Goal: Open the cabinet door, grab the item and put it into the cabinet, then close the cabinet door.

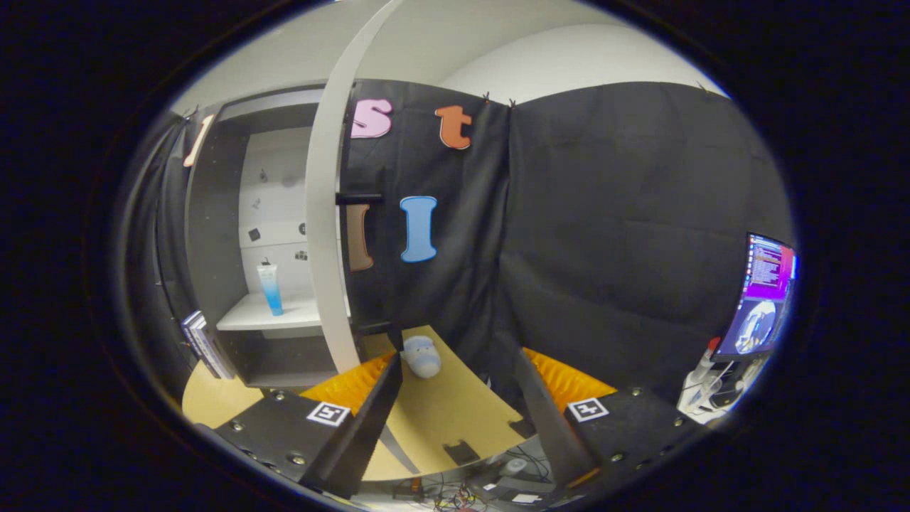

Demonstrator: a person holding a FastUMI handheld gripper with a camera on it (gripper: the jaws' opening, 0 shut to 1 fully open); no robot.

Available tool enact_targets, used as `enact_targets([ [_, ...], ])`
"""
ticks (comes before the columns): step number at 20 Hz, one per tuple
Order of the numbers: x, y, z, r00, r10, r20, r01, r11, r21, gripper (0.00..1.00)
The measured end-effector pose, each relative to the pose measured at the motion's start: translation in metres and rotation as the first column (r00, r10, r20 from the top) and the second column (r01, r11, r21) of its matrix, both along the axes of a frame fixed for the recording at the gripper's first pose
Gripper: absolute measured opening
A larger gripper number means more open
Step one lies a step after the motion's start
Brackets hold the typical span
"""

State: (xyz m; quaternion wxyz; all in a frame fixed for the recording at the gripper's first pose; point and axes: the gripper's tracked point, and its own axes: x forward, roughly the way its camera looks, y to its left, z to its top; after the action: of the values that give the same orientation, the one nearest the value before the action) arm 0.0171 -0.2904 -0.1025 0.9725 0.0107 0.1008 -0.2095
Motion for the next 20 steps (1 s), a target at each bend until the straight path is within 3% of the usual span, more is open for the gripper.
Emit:
enact_targets([
  [4, 0.005, 0.016, -0.004, 0.998, 0.063, 0.018, -0.065, 0.996, 0.067, 0.96],
  [9, 0.007, 0.033, 0.004, 0.99, 0.133, 0.054, -0.135, 0.99, 0.043, 0.94],
  [20, 0.027, 0.136, 0.013, 0.919, 0.385, 0.083, -0.387, 0.922, 0.013, 0.94],
])
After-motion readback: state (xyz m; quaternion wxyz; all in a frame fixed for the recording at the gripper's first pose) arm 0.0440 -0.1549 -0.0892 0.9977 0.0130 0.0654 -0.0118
